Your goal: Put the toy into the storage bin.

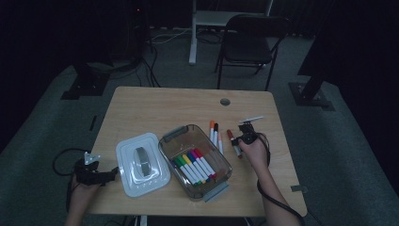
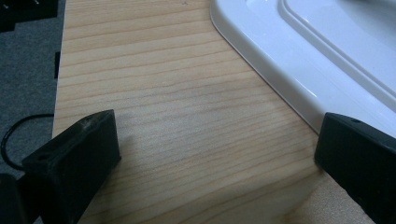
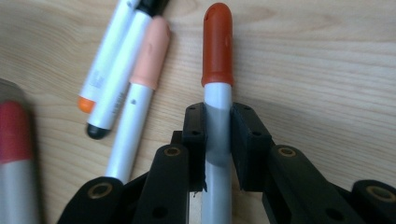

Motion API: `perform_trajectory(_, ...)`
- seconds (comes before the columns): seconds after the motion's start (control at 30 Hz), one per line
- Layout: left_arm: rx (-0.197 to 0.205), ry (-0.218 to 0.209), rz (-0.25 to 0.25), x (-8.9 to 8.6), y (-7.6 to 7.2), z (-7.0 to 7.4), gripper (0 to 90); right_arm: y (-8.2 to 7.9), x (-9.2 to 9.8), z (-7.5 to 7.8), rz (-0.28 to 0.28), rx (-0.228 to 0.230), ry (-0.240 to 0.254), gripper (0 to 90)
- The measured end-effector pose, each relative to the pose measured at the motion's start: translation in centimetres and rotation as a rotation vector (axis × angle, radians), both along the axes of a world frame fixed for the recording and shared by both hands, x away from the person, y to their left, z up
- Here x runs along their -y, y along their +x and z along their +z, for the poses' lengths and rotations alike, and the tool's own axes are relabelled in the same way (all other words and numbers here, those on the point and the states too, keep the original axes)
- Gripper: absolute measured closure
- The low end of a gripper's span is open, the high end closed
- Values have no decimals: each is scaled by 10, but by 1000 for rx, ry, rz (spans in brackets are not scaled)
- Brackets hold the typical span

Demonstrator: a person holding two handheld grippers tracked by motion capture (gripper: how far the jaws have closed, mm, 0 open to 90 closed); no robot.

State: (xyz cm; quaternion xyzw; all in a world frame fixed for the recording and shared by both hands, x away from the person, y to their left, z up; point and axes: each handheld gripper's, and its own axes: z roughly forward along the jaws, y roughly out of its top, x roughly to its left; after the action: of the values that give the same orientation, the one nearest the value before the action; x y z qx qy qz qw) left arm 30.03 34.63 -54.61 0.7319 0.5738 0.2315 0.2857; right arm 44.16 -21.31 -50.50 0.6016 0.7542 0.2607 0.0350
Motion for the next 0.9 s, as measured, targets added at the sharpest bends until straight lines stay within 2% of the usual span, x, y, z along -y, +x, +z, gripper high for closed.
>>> perform_trajectory(0.07, 0, 0, 0, 0, 0, 0, 5, -5, 4, 13, -16, 5, 32, 766)
perform_trajectory(0.17, 0, 0, 0, 0, 0, 0, 5, -10, 6, 26, -17, 27, 52, 766)
perform_trajectory(0.2, 0, 0, 0, 0, 0, 0, 5, -10, 6, 26, -17, 27, 52, 766)
perform_trajectory(0.3, 0, 0, 0, 0, 0, 0, 5, -16, 7, 40, -8, 44, 96, 766)
perform_trajectory(0.43, 0, 0, 0, 0, 0, 0, 5, -26, 5, 60, 15, 94, 125, 766)
perform_trajectory(0.5, 0, 0, 0, 0, 0, 0, 5, -32, 2, 71, 36, 115, 146, 766)
perform_trajectory(0.53, 0, 0, 0, 0, 0, 0, 5, -38, -3, 82, 61, 127, 159, 766)
perform_trajectory(0.57, 0, 0, 0, 0, 0, 0, 5, -38, -3, 82, 61, 127, 159, 766)
perform_trajectory(0.8, 1, 1, -1, 0, 0, 0, 5, -56, -23, 117, 151, 181, 212, 766)
perform_trajectory(0.83, 1, -2, 2, 0, 0, 0, 5, -60, -28, 124, 177, 191, 235, 766)
perform_trajectory(0.9, 2, -1, 1, 0, 0, 0, 5, -64, -35, 131, 201, 203, 237, 766)
